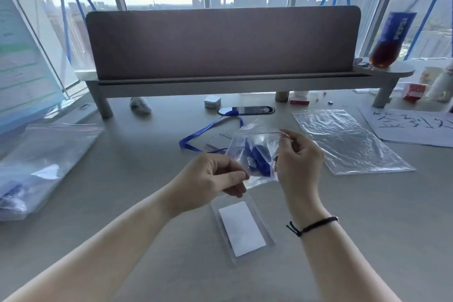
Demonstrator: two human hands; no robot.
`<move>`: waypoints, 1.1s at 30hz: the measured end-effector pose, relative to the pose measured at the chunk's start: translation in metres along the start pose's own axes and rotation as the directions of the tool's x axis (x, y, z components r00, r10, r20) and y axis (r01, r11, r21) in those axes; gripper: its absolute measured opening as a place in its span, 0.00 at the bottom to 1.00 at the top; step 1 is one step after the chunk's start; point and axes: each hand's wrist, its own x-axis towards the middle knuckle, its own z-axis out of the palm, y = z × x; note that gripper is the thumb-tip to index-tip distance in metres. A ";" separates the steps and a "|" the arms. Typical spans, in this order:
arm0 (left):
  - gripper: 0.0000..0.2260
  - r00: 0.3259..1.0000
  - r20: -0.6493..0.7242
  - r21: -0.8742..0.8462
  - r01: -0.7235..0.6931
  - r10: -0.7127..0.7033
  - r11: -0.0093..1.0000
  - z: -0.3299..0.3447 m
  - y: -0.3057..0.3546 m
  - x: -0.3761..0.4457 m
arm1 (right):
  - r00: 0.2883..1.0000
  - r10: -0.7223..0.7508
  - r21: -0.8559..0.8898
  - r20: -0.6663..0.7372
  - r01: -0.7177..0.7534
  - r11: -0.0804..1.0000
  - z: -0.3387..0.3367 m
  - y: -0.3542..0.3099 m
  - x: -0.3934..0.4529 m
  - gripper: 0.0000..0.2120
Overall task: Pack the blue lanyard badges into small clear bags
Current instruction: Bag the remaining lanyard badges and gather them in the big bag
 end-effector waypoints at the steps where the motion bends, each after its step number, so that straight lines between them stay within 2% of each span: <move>1: 0.03 0.999 0.035 0.107 -0.011 0.008 0.994 -0.002 -0.007 -0.005 | 1.000 0.023 0.028 0.000 -0.023 0.999 -0.001 -0.001 0.000 0.09; 3: 0.03 0.995 0.099 0.373 -0.027 -0.011 0.927 -0.003 -0.024 -0.013 | 0.999 0.041 0.041 0.011 -0.041 0.998 0.000 0.000 -0.001 0.09; 5: 0.11 0.988 0.153 0.604 -0.074 -0.024 0.794 -0.002 -0.036 -0.016 | 0.999 0.030 0.031 0.032 -0.031 0.999 0.002 -0.001 -0.004 0.08; 6: 0.15 0.979 0.202 0.656 -0.109 -0.034 0.747 -0.001 -0.038 -0.017 | 0.999 0.015 0.027 0.043 -0.016 1.000 0.003 -0.001 -0.006 0.08; 9: 0.28 0.939 0.326 0.691 -0.159 -0.108 0.705 0.000 -0.037 -0.018 | 0.997 -0.031 0.010 0.064 0.031 0.999 0.006 -0.002 -0.012 0.09; 12: 0.30 0.913 0.367 0.749 -0.176 -0.179 0.639 -0.002 -0.033 -0.018 | 0.995 -0.047 0.017 0.083 0.046 0.999 0.006 -0.005 -0.015 0.10; 15: 0.30 0.907 0.365 0.796 -0.189 -0.208 0.575 -0.010 -0.029 -0.019 | 0.996 -0.007 0.063 0.085 0.001 0.998 0.007 -0.008 -0.016 0.09; 18: 0.25 0.920 0.329 0.786 -0.144 -0.211 0.601 -0.020 -0.029 -0.019 | 0.995 -0.016 0.069 0.098 0.010 0.998 0.008 -0.007 -0.016 0.08; 22: 0.22 0.938 0.272 0.702 -0.040 -0.215 0.711 -0.026 -0.035 -0.020 | 0.988 -0.036 0.013 0.151 0.034 0.999 0.009 0.001 -0.013 0.08; 25: 0.29 0.955 0.195 0.677 0.035 -0.225 0.735 -0.028 -0.037 -0.017 | 0.985 -0.033 0.016 0.169 0.030 0.999 0.010 0.002 -0.015 0.08; 29: 0.37 0.960 0.078 0.690 0.143 -0.269 0.709 -0.030 -0.036 -0.014 | 0.983 -0.044 0.018 0.180 0.042 0.999 0.010 0.001 -0.016 0.07; 31: 0.34 0.965 0.027 0.708 0.165 -0.259 0.686 -0.035 -0.036 -0.015 | 0.981 -0.051 0.019 0.189 0.048 0.999 0.010 0.000 -0.016 0.08; 33: 0.23 0.979 -0.044 0.709 0.170 -0.198 0.684 -0.046 -0.034 -0.018 | 0.979 -0.048 0.022 0.197 0.044 0.999 0.011 0.001 -0.015 0.08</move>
